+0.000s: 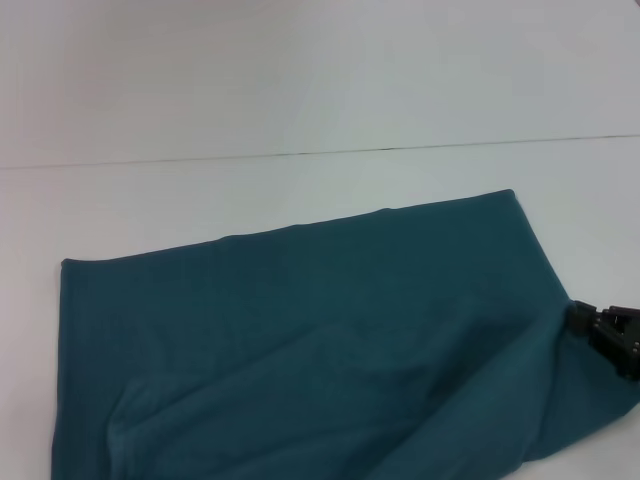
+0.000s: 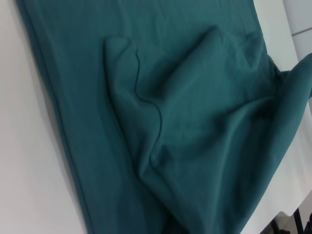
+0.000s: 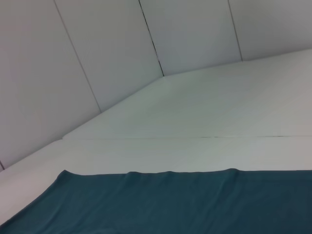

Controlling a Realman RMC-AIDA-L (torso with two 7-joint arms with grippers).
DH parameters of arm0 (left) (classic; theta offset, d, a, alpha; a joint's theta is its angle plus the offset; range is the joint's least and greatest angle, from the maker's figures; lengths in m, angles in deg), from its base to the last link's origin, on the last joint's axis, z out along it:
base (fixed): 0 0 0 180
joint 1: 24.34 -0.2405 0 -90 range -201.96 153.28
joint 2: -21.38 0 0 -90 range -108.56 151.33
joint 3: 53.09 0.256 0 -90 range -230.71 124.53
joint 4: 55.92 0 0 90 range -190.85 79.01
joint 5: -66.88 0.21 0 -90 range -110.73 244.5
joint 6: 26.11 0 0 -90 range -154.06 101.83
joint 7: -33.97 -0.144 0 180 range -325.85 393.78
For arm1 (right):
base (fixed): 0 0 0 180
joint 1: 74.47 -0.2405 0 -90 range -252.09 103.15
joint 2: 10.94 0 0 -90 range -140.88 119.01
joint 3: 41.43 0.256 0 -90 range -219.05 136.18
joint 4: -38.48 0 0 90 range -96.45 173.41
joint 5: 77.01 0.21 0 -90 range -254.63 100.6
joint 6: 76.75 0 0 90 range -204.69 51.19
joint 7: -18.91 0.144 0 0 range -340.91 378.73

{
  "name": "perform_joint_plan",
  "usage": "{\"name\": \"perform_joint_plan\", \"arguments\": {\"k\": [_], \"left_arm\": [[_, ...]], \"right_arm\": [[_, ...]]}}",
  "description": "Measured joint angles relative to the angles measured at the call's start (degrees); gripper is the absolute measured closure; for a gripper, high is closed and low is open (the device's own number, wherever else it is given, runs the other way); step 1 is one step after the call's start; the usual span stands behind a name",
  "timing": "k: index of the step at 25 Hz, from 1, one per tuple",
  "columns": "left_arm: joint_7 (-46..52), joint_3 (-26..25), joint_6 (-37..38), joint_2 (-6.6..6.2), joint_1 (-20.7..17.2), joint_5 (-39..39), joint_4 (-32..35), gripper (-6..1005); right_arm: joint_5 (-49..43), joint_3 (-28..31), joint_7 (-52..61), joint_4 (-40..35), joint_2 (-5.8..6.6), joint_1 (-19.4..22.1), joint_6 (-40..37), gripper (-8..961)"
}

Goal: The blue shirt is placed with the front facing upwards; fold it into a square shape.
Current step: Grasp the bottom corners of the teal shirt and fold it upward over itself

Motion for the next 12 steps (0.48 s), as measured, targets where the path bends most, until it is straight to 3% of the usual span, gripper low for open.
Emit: {"name": "perform_joint_plan", "arguments": {"k": [12], "left_arm": [[-1.0,1.3,-2.2,0.29,0.6,1.4,-2.6,62]], "right_arm": [[-0.4,-0.3,-1.0,0.3,-0.53,-0.3,0.5,916]]}}
